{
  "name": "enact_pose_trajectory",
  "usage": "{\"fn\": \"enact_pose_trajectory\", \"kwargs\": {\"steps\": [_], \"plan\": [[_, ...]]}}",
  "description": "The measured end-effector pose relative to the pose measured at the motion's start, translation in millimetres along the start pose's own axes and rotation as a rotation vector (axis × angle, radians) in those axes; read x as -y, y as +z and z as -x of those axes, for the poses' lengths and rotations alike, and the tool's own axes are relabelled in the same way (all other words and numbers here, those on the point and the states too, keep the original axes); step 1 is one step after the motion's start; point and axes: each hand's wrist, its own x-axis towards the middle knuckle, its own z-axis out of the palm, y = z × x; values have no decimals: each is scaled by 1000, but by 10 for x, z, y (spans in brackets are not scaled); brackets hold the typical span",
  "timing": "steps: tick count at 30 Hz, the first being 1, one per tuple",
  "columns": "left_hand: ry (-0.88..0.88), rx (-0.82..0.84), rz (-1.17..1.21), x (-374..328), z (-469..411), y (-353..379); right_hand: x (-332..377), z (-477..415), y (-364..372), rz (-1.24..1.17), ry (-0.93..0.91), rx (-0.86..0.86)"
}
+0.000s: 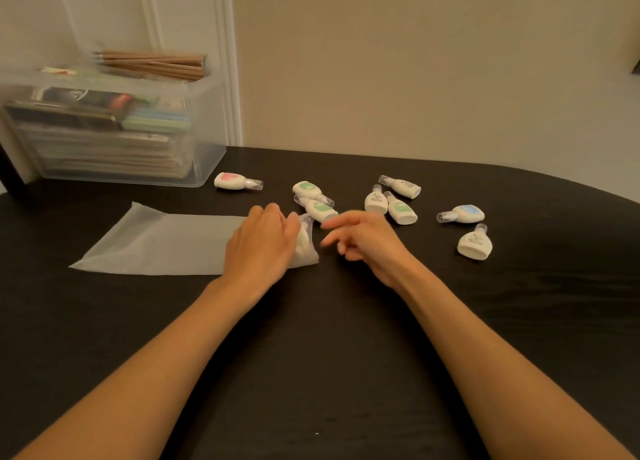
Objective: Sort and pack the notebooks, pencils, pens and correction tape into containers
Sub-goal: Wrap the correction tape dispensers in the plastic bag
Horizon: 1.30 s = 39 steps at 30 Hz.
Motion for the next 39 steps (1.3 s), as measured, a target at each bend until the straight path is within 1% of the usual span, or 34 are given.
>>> {"fn": "enact_pose_trajectory", "kwargs": {"steps": [2,3,4,7,9,10,12,14,18,22,28,31,32,34,36,37,39], "plan": [[2,3,-102,-52,26,28,-59,-107,5,107,-90,-316],[21,12,-163,-74,36,55,-88,-164,21,173,-124,-396],[39,28,-215,-87,41,85,-110,-218,45,234,-144,-409],[55,62,-300,-97,36,113,-129,-367,135,497,-181,-322],[87,58,-326,-76,31,103,-120,-432,194,663,-208,-296],[117,59,-337,-64,24,98,-120,-454,208,701,-218,-301],[167,79,-352,-36,3,73,-114,-487,215,703,-217,-312],[189,125,-340,-7,-11,32,-103,-482,198,629,-192,-299],[219,193,-245,25,-8,-28,-61,-392,84,397,-156,-250],[278,219,-187,-3,35,-32,-30,-306,-28,73,-97,-160],[304,208,-151,-75,118,6,-23,-220,-179,-386,19,-111],[336,243,-81,-93,146,6,-35,-178,-317,-508,37,-126],[350,294,-20,-96,162,1,-33,-155,-360,-566,47,-130],[398,460,101,-135,209,-1,-35,-99,-457,-678,60,-103],[434,587,133,-176,238,6,-56,-37,-542,-727,73,-45],[436,601,132,-182,236,4,-69,-14,-565,-722,83,-21],[423,537,137,-180,217,0,-91,19,-594,-699,96,10]]}}
